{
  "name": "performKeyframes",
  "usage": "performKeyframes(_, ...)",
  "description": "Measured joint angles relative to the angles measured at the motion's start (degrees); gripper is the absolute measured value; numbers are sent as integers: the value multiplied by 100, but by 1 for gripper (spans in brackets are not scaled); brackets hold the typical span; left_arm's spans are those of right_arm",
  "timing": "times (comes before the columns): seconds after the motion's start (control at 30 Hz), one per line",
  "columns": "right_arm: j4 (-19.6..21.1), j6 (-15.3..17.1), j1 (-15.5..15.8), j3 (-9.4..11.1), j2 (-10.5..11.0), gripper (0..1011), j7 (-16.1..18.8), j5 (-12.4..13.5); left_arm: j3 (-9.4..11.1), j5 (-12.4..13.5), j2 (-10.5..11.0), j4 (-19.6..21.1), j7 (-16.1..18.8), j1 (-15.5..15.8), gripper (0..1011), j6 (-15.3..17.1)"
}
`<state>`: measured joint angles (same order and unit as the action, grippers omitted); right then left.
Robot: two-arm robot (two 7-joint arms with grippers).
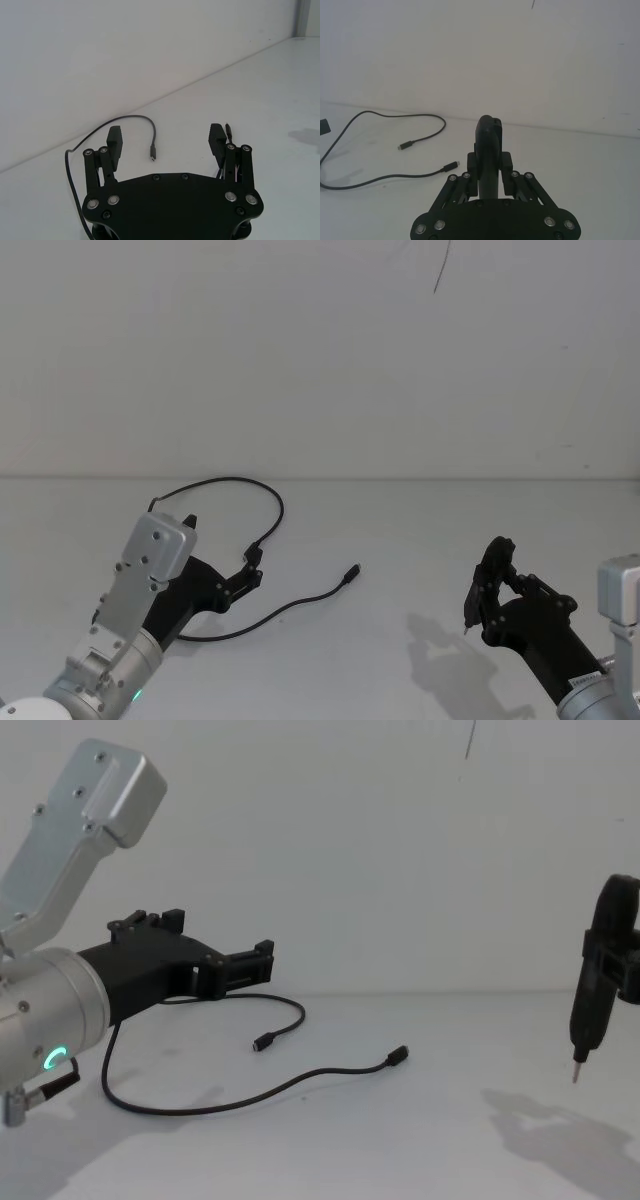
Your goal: Pick up the data cable with the one hand.
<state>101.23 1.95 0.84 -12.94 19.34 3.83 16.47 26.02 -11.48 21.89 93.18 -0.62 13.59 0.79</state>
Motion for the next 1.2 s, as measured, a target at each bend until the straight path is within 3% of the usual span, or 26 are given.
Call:
performKeyframes(0.57, 0, 0, 0, 0, 0, 269, 0, 0, 23, 9, 64, 19, -126, 13, 1002, 16)
performKeyframes(0.9, 0, 0, 0, 0, 0, 269, 0, 0, 123, -34, 268, -16, -721, 181, 1001, 55)
performKeyframes(1.2, 0, 0, 0, 0, 0, 269, 0, 0, 251, -194, 436, -317, -1622, 568, 1002, 32)
